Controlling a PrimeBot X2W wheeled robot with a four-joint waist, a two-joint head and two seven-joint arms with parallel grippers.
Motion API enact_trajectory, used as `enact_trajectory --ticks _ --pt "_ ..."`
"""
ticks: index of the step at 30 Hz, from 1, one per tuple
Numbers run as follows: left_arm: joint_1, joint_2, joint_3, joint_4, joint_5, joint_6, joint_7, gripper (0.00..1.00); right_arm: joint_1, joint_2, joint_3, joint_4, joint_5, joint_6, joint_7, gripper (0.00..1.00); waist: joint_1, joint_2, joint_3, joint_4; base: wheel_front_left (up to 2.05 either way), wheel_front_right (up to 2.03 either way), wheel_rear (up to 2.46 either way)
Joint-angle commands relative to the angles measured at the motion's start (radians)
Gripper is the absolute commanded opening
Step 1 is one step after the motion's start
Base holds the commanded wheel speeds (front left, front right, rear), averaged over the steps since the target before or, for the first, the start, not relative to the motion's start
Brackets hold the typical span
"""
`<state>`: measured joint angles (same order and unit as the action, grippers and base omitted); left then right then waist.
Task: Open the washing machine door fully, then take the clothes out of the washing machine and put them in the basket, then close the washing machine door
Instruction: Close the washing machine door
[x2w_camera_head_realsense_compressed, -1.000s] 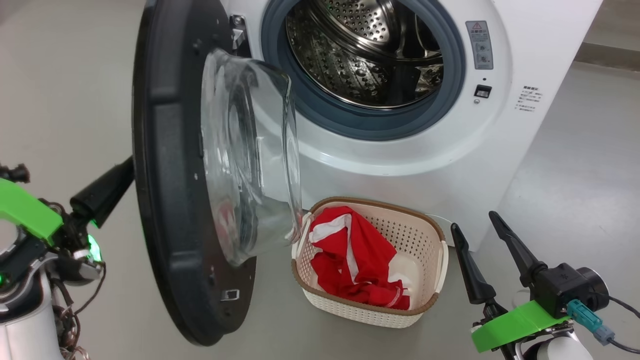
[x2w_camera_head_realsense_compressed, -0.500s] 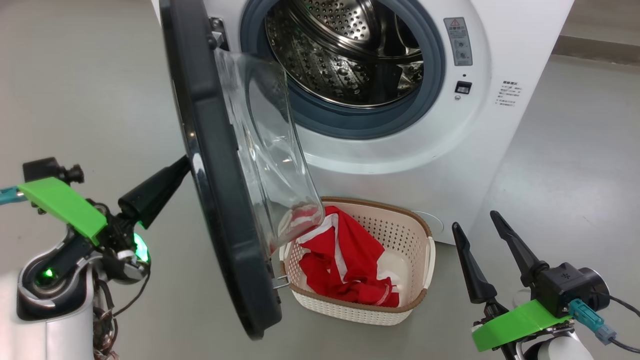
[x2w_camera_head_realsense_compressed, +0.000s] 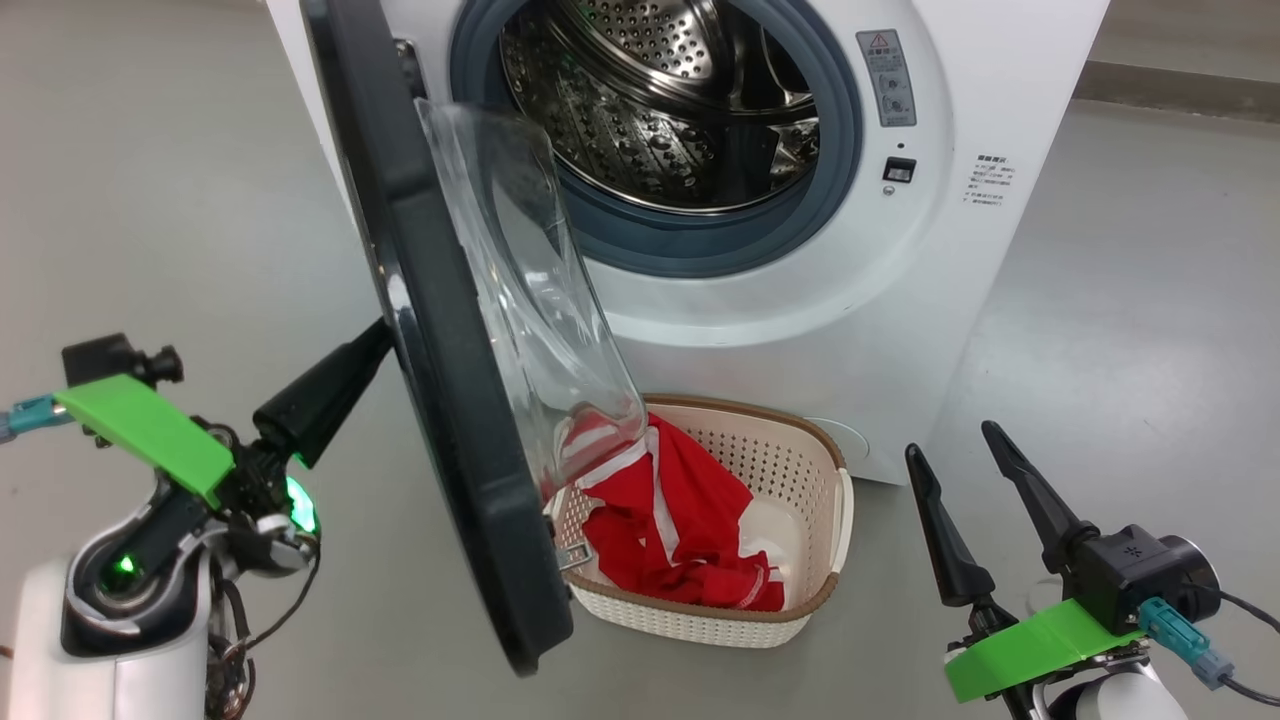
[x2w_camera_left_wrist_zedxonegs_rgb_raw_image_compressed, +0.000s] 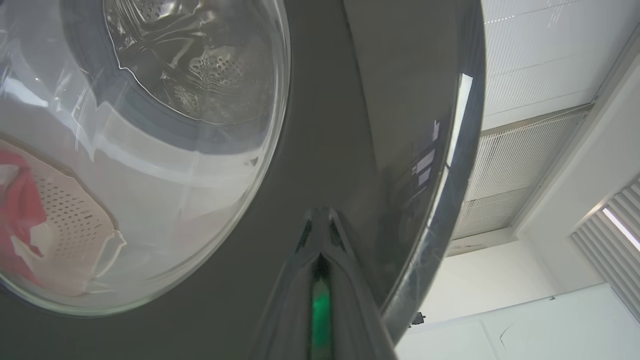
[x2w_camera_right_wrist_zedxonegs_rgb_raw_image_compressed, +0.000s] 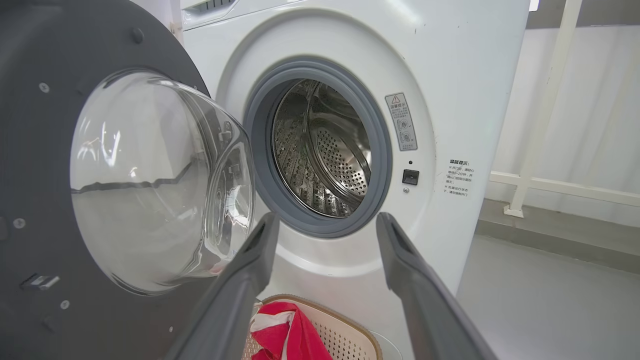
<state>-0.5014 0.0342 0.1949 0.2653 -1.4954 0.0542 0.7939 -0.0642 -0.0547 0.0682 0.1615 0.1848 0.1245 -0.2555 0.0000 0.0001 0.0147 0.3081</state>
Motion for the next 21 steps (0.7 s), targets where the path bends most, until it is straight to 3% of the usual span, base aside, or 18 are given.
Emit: enact_trajectory --ticks 1,2,3,4,5,10,14,21 --pt "0.004 0.031 0.031 -0.033 0.025 -0.026 -0.019 0.09 -0.023 0.000 0.014 -0.021 0.007 0.006 -0.006 1.00 0.0000 -0.0001 -0.001 0.001 0.00 0.00 0.00" --pt "0.007 0.034 0.035 -0.033 0.041 -0.035 -0.040 0.34 -0.021 0.000 0.012 -0.022 0.008 0.006 -0.006 1.00 0.0000 -0.0001 -0.002 0.002 0.00 0.00 0.00" --pt "0.009 0.034 0.036 -0.032 0.051 -0.044 -0.055 0.39 -0.019 0.000 0.011 -0.022 0.007 0.006 -0.006 1.00 0.0000 -0.0001 -0.003 0.003 0.00 0.00 0.00" --pt "0.011 0.035 0.037 -0.033 0.062 -0.054 -0.071 0.95 -0.016 0.000 0.012 -0.020 0.007 0.006 -0.006 1.00 0.0000 -0.0001 -0.004 0.004 0.00 0.00 0.00" --pt "0.014 0.037 0.036 -0.035 0.078 -0.065 -0.087 1.00 -0.014 0.000 0.013 -0.018 0.007 0.006 -0.006 1.00 0.0000 -0.0001 -0.005 0.005 0.00 0.00 0.00" --pt "0.042 0.067 0.023 -0.042 0.203 -0.122 -0.197 1.00 -0.012 0.001 0.017 -0.013 0.008 0.006 -0.006 1.00 0.0000 -0.0001 -0.012 0.009 0.00 0.00 0.00" --pt "0.074 0.114 -0.013 -0.052 0.370 -0.160 -0.331 1.00 -0.009 0.002 0.022 -0.012 0.010 0.006 -0.006 1.00 0.0000 -0.0001 -0.015 0.009 0.00 0.00 0.00" --pt "0.127 0.183 -0.113 -0.080 0.621 -0.183 -0.579 1.00 -0.007 0.002 0.022 -0.007 0.009 0.006 -0.006 1.00 0.0000 -0.0001 -0.018 0.004 0.00 0.00 0.00"
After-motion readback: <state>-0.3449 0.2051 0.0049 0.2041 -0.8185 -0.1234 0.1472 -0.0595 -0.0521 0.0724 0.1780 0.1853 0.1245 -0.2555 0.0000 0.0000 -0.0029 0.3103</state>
